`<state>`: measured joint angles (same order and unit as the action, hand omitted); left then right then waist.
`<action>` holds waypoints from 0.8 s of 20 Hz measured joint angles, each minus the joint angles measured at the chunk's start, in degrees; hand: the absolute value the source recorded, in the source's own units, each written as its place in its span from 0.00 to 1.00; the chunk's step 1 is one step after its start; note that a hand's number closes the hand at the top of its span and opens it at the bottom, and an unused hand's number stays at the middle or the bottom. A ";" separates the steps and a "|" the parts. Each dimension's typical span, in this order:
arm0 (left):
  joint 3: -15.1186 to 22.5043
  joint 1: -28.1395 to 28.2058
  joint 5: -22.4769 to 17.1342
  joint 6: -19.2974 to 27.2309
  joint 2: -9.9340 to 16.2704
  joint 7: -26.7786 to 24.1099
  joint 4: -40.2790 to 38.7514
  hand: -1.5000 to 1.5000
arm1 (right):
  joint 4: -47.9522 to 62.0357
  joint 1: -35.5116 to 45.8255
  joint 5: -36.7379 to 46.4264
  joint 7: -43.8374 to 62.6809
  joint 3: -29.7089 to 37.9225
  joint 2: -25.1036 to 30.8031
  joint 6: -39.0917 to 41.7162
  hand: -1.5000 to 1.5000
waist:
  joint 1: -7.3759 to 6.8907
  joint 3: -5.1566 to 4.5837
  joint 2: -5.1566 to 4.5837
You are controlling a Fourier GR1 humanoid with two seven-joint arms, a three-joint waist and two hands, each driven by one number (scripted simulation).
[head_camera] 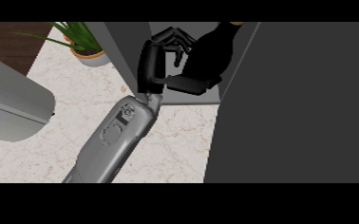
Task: Pick up the wine, place it into the cabinet and close the cabinet
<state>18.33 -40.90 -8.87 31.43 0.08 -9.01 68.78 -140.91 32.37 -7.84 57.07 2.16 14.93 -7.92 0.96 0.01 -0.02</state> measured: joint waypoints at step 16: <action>1.51 -1.28 -9.06 -0.66 -0.07 -14.56 -17.61 1.00 | 0.70 1.59 -1.17 0.04 1.74 0.16 1.10 0.00 | 0.31 -0.04 -0.07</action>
<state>19.84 -42.18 -17.93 30.77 0.01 -23.57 51.17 -140.21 33.96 -9.01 57.12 3.90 15.09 -6.82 1.27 -0.03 -0.09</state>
